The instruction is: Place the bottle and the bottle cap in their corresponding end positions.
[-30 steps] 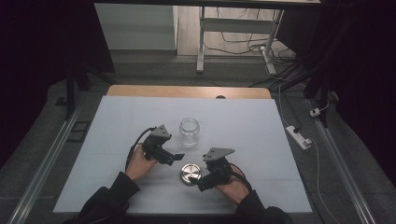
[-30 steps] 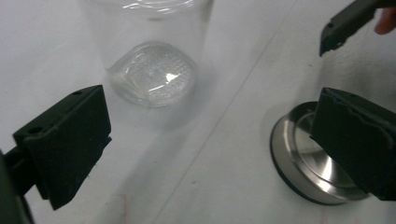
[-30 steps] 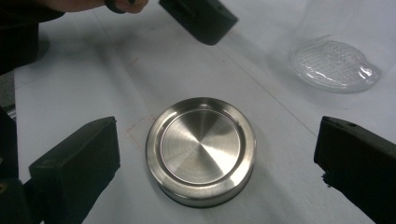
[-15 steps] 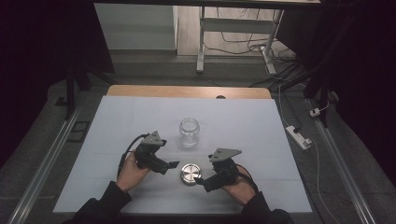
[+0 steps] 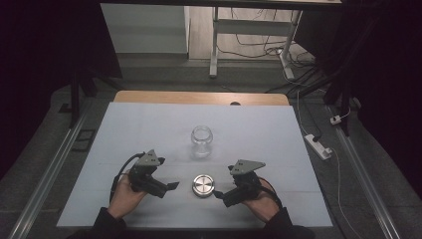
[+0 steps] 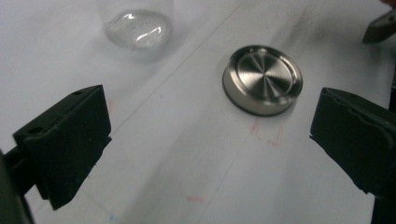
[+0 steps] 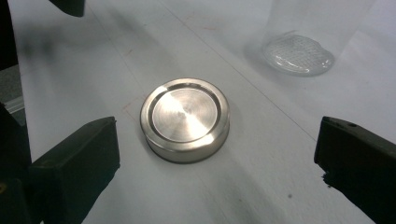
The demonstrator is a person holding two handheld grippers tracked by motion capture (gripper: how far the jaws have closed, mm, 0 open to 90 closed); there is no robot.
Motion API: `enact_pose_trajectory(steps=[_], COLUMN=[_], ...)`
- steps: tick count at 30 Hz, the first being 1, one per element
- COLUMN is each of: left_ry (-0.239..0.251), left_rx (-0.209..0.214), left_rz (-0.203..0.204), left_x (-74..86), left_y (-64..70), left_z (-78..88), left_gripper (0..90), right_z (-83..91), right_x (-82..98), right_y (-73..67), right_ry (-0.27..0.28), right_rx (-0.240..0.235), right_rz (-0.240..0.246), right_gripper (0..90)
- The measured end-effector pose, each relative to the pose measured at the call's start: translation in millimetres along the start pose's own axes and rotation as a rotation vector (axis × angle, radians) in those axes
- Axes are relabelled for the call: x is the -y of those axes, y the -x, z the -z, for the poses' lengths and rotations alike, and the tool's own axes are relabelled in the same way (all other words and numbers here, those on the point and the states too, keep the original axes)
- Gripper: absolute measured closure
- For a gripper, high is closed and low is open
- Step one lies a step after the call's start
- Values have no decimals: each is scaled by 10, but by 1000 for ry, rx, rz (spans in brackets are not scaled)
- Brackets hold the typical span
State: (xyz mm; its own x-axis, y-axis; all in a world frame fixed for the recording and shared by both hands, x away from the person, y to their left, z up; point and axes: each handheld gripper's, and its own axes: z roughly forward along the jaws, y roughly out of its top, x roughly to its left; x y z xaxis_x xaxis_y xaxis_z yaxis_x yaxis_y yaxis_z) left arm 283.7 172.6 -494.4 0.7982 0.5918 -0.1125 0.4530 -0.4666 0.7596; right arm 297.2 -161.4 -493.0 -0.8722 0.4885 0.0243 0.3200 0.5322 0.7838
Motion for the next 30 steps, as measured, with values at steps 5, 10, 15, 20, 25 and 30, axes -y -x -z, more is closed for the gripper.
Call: enact_pose_trajectory(steps=[5, 10, 15, 20, 25, 30], left_ry=[3, 13, 34, 51, 66, 60], left_rx=[-17, -34, -53, -75, -101, -132], left_rz=[16, 36, 65, 100, 134, 161], left_x=[128, 244, 362, 485, 599, 715], left_y=[21, 38, 43, 27, 16, 12], left_z=[119, 249, 382, 509, 629, 726], left_gripper=[0, 0, 0, 0, 0, 0], right_z=[68, 135, 216, 319, 425, 529], right_x=[31, 79, 142, 215, 302, 376], right_y=[0, 15, 44, 88, 132, 168], right_ry=[2, -3, -6, 2, 1, 12], right_rx=[30, 46, 74, 103, 130, 161], right_rz=[2, -9, -25, -51, -83, -107], right_gripper=[0, 0, 0, 0, 0, 0])
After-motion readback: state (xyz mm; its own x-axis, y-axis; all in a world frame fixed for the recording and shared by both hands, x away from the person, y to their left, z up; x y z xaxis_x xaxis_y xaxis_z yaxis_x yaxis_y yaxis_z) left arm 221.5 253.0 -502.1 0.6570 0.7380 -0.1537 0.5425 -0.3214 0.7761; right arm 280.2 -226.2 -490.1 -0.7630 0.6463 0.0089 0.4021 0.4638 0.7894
